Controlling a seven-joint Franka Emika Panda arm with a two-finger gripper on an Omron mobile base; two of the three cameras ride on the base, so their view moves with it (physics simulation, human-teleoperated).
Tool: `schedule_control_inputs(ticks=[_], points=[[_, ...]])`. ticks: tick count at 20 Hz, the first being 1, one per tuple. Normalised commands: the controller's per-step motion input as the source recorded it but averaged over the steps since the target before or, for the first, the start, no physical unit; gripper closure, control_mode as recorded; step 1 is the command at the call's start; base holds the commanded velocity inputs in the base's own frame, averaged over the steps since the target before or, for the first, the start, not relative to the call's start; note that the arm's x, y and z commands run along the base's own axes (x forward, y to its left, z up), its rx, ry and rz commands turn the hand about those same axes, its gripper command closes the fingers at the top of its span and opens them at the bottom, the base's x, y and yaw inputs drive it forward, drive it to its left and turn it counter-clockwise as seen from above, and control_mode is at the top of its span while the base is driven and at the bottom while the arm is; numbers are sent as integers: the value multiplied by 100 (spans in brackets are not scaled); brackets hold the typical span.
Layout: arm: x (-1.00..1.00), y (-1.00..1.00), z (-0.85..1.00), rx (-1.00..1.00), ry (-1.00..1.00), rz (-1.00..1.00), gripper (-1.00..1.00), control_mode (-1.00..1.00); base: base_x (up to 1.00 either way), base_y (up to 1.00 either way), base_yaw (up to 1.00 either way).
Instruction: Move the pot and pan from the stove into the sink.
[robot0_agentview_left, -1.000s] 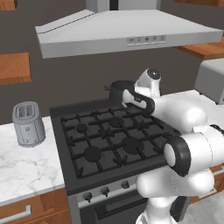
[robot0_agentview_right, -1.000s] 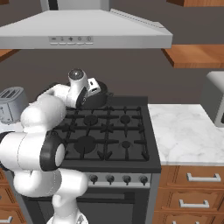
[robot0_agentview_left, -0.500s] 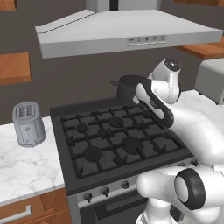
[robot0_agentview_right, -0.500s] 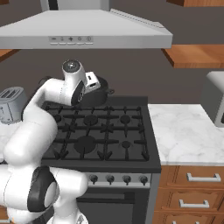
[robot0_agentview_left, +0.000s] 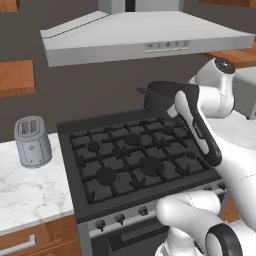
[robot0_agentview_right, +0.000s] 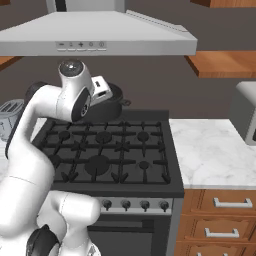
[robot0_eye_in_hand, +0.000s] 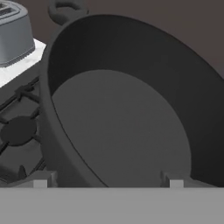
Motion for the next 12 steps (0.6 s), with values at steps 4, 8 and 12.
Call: schedule_control_inputs(ticks=[4,8,12], points=[[-74,-9,54,0,2,0,100,-100,0,0,0],[-82,-10,49,0,0,0,100,-100,0,0,0],[-91,-15,43,0,0,0,100,-100,0,0,0]])
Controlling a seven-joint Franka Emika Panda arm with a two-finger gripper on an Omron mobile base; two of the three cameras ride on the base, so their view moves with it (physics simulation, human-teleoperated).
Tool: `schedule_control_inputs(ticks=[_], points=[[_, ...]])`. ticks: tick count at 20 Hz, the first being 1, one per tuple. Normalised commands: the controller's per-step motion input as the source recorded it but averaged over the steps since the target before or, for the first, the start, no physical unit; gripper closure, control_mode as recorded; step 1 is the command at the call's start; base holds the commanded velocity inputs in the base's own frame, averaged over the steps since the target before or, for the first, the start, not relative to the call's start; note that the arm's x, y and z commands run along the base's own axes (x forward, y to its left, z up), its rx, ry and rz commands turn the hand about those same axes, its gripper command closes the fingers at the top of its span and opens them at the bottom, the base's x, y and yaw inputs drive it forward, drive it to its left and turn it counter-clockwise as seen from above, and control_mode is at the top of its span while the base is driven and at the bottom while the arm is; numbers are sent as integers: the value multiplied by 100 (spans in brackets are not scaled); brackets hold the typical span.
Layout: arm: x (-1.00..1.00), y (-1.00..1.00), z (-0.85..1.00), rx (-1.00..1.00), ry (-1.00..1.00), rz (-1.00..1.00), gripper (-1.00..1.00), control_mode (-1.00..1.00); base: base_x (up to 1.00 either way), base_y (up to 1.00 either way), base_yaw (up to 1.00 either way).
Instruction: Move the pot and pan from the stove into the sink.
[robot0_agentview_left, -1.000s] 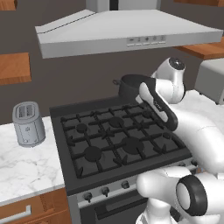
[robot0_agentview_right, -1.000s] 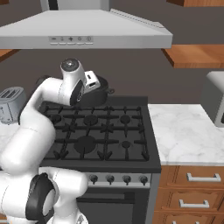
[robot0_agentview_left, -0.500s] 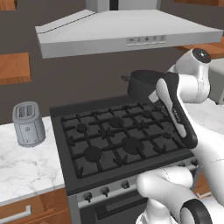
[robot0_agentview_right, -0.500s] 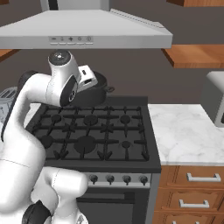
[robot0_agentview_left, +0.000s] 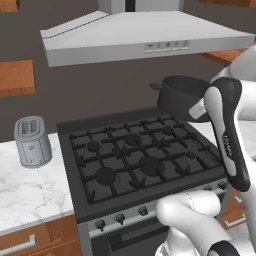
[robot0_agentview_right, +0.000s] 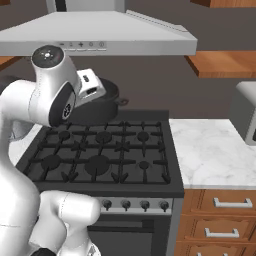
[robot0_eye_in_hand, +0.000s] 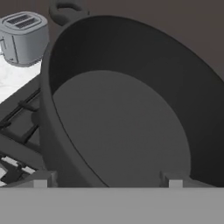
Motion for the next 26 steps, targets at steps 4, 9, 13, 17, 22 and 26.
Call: schedule_control_inputs(ticks=[4,9,13,17,22,26], points=[[-97,-14,41,0,0,0,100,-100,0,0,0],[-100,-4,37,0,-4,6,100,-100,0,0,0],[-95,0,26,0,-12,10,100,-100,0,0,0],[-80,0,11,0,-25,10,100,-100,0,0,0],[-65,0,-29,-9,-23,16,100,-100,0,0,0],[-33,-2,-64,-16,-14,20,100,-100,0,0,0]])
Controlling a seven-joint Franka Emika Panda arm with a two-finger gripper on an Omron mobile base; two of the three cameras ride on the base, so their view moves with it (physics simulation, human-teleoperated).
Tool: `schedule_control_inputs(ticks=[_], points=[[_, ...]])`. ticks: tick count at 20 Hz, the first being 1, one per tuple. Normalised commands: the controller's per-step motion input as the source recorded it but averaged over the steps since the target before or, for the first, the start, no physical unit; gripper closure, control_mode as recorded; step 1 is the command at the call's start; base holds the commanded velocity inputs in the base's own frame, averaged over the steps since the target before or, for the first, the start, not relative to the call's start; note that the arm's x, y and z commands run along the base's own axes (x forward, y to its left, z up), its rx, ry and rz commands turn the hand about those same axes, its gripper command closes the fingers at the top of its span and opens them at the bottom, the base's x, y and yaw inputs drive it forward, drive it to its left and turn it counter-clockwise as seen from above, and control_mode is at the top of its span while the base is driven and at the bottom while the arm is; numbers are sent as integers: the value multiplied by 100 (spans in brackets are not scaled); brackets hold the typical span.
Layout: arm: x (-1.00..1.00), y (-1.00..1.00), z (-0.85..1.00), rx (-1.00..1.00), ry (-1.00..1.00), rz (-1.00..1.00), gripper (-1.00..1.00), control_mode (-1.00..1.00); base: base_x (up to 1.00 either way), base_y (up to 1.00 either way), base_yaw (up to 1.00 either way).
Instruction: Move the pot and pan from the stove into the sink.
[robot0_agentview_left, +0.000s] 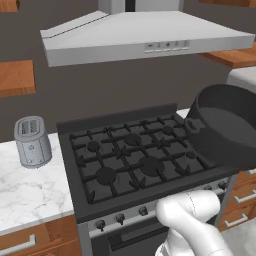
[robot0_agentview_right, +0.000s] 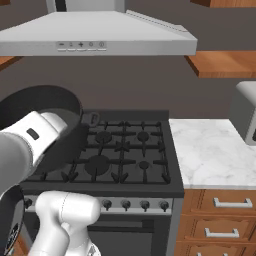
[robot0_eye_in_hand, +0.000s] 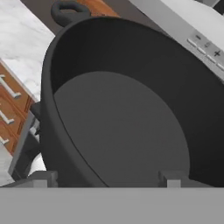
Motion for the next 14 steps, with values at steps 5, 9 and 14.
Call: schedule_control_inputs(ticks=[5,9,14], points=[[-3,0,-2,0,-2,1,100,-100,0,0,0],[0,0,0,0,0,0,100,-100,0,0,0],[-1,0,0,0,0,0,100,100,-45,-3,0]])
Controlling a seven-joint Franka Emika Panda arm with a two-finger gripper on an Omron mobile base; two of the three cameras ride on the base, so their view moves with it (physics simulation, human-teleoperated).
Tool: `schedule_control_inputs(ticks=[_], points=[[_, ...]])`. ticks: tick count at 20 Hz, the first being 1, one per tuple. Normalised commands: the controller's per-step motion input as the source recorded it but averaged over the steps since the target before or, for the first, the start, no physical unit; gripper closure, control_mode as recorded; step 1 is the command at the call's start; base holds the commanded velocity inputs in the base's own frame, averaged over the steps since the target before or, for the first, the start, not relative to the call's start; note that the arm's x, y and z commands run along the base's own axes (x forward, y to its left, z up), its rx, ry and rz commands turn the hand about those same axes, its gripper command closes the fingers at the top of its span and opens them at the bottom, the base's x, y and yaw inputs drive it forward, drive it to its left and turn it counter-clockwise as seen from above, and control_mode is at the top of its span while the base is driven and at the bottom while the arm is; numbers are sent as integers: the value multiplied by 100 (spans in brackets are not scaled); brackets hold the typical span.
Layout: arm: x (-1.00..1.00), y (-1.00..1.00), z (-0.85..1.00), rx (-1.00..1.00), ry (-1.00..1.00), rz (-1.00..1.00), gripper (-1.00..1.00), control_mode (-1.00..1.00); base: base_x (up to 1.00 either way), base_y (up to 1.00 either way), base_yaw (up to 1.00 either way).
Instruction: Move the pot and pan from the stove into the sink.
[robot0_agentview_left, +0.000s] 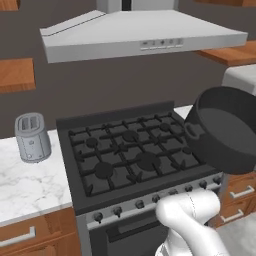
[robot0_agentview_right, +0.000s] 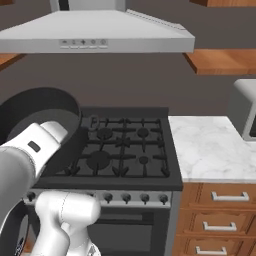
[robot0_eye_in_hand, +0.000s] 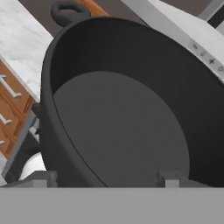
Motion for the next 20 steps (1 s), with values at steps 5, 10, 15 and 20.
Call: schedule_control_inputs(ticks=[5,10,15,20], points=[[0,0,0,0,0,0,100,100,-28,0,0],[0,0,0,0,0,0,100,100,0,-15,-7],[0,0,0,0,0,0,100,100,0,-51,-31],[0,0,0,0,0,0,100,100,1,-48,-40]])
